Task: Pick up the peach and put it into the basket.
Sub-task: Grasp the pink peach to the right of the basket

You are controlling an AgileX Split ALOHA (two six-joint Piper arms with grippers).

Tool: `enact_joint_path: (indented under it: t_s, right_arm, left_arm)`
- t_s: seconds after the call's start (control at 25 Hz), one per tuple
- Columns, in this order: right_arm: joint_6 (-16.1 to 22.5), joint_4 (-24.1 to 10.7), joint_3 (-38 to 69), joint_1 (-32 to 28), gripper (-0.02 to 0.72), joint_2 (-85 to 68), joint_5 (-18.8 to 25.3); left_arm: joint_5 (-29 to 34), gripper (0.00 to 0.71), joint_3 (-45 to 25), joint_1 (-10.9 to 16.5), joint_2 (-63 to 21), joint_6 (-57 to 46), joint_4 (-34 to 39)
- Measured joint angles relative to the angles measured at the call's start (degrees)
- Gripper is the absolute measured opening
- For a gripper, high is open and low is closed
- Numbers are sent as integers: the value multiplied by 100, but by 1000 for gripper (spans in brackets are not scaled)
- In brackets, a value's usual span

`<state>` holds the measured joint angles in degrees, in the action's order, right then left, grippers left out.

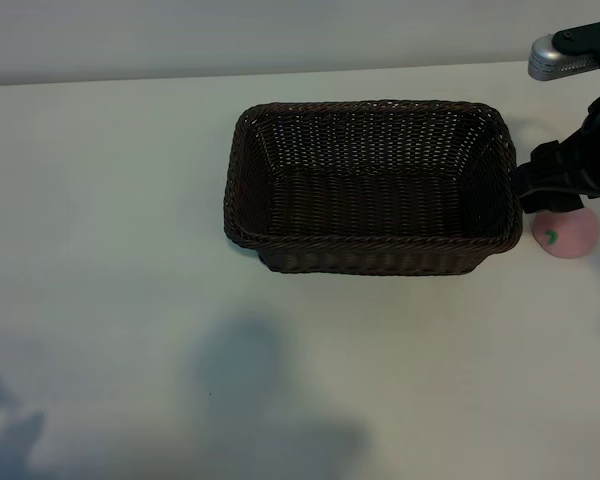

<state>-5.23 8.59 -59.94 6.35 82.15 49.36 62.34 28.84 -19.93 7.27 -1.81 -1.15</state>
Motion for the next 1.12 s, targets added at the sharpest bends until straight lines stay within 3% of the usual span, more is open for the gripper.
enact_joint_path:
  t_s: [0.24,0.52,0.72,0.96,1.12]
  right_arm:
    - [0,0,0,0,593,0,0]
    - [0,-16,0,0,593,0,0]
    - [35,-223,0,0,593,7,-5]
    - [661,-859,0,0,593,224,-132]
    - [941,-931,0,0,593,618,-330]
  left_arm:
    - [-5,485,0,147,0,0,-5]
    - [-5,471,0,976,-55,0,-5]
    - [0,471,-10,1483,-710,0,-5]
    - [16,471,-10,1869,-781,0,-5]
    - [16,471,-10,1950,-781,0,-5]
